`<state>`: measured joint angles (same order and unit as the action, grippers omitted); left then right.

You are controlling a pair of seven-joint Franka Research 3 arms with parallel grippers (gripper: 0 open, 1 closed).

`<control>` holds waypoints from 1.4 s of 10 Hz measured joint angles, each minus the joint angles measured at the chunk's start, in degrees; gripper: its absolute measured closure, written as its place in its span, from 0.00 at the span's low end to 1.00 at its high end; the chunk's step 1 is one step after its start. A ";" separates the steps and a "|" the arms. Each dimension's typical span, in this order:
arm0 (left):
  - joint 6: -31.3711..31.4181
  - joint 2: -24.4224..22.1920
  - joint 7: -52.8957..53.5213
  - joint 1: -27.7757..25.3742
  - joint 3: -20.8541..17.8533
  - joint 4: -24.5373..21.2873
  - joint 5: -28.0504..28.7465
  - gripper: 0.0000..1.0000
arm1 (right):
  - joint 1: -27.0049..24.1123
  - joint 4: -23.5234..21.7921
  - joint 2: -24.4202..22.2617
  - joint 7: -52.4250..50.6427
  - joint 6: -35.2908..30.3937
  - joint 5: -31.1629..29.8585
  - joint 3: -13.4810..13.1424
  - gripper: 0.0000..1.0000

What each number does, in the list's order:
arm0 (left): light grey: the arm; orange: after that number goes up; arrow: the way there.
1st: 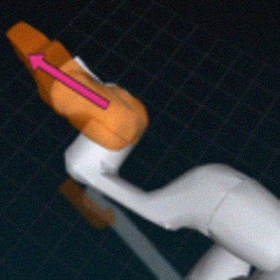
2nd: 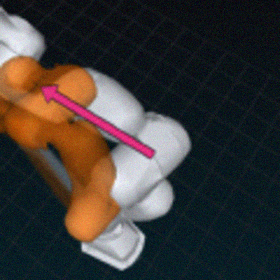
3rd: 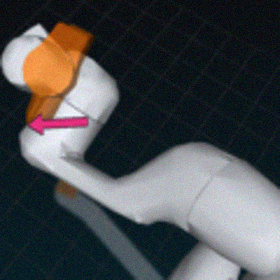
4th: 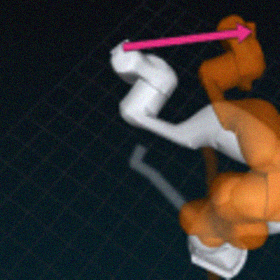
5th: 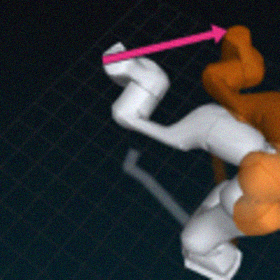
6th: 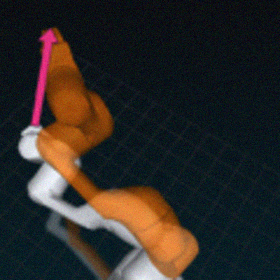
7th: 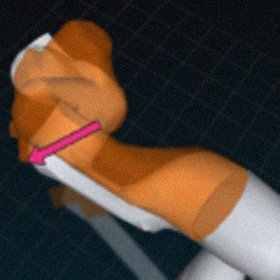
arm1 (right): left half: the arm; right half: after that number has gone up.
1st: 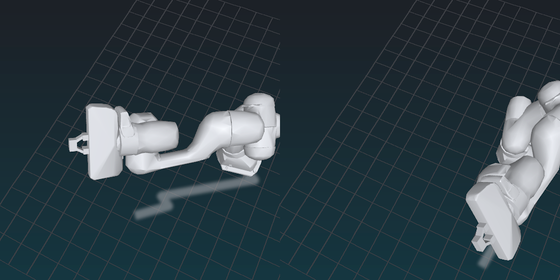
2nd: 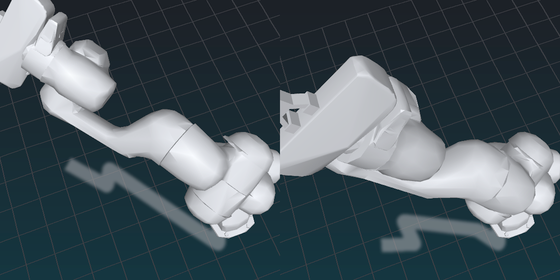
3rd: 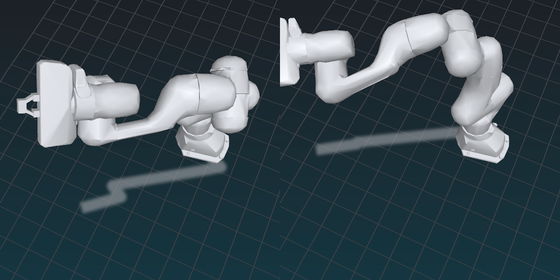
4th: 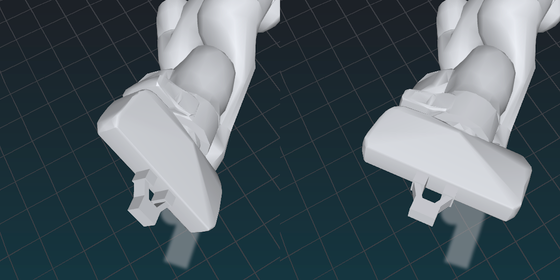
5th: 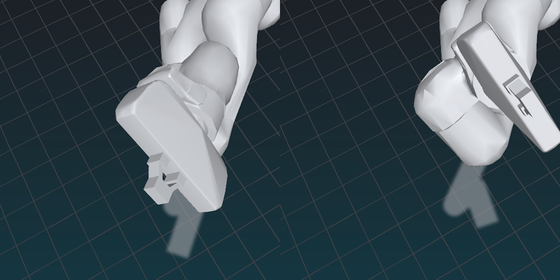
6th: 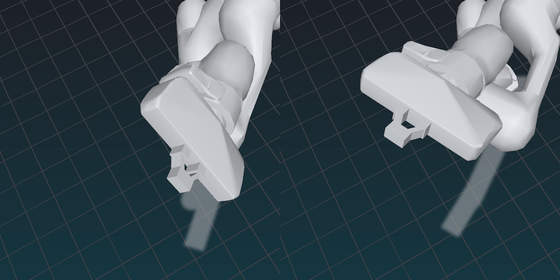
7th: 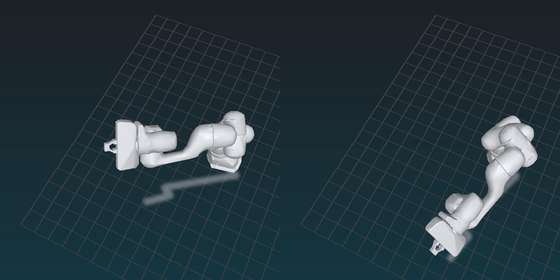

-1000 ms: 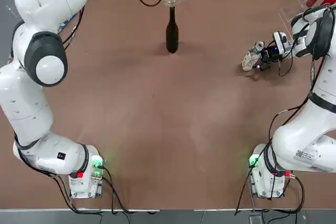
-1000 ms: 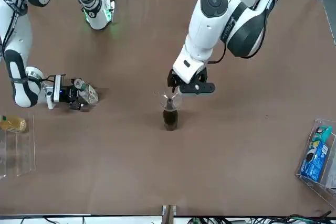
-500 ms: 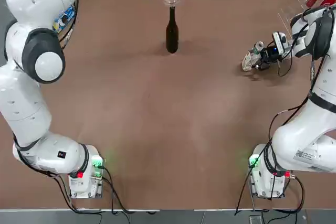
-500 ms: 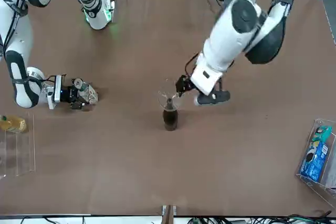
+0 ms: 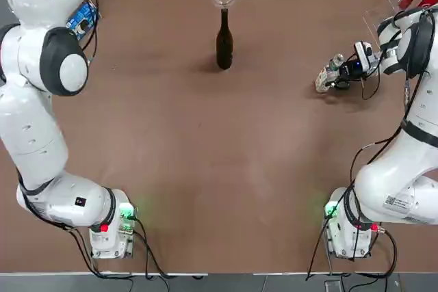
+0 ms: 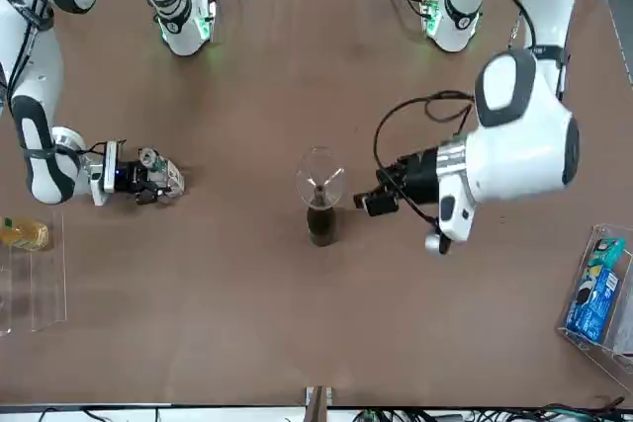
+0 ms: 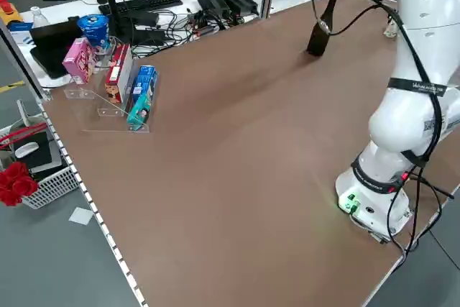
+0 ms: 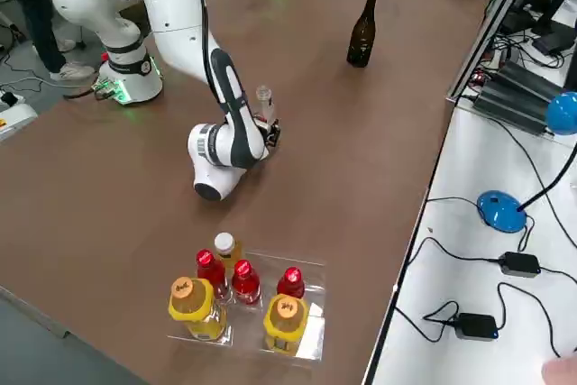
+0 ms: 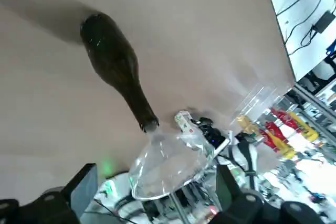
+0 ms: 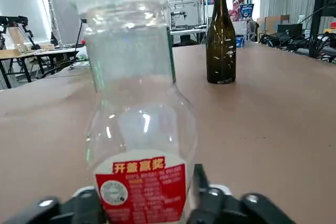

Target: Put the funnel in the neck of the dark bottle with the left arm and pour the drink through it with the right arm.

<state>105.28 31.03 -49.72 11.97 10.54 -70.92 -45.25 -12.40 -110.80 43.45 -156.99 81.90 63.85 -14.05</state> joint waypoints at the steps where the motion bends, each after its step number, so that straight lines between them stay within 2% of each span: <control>1: -0.04 1.45 -0.02 0.10 0.02 0.00 -0.89 0.00 | 0.13 0.00 0.00 -0.01 0.00 0.00 0.00 0.44; 4: -0.35 2.82 2.20 0.13 0.05 0.03 -1.13 0.01 | 0.17 0.04 0.00 -0.02 0.01 0.09 0.00 0.55; 8: -0.44 3.11 33.32 -1.78 -0.25 0.03 -1.13 0.03 | 0.32 0.10 -0.03 2.36 -0.06 0.12 -0.05 0.59; 10: -0.44 3.34 40.80 -1.32 -0.24 0.03 -1.13 0.01 | 0.51 0.27 -0.48 5.43 0.00 0.11 -0.18 0.60; 11: -0.43 3.55 41.92 -1.34 -0.20 0.04 -1.24 0.00 | 0.71 0.39 -1.37 7.40 0.01 0.11 -0.23 0.60; 14: -0.17 4.55 50.30 -3.07 -0.13 0.03 -7.64 0.01 | 1.60 0.67 -7.08 15.49 -0.03 -0.01 -0.51 0.60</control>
<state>105.11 35.58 0.58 8.90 10.42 -70.89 -52.89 -10.80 -110.13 36.37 -141.50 81.87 63.84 -14.56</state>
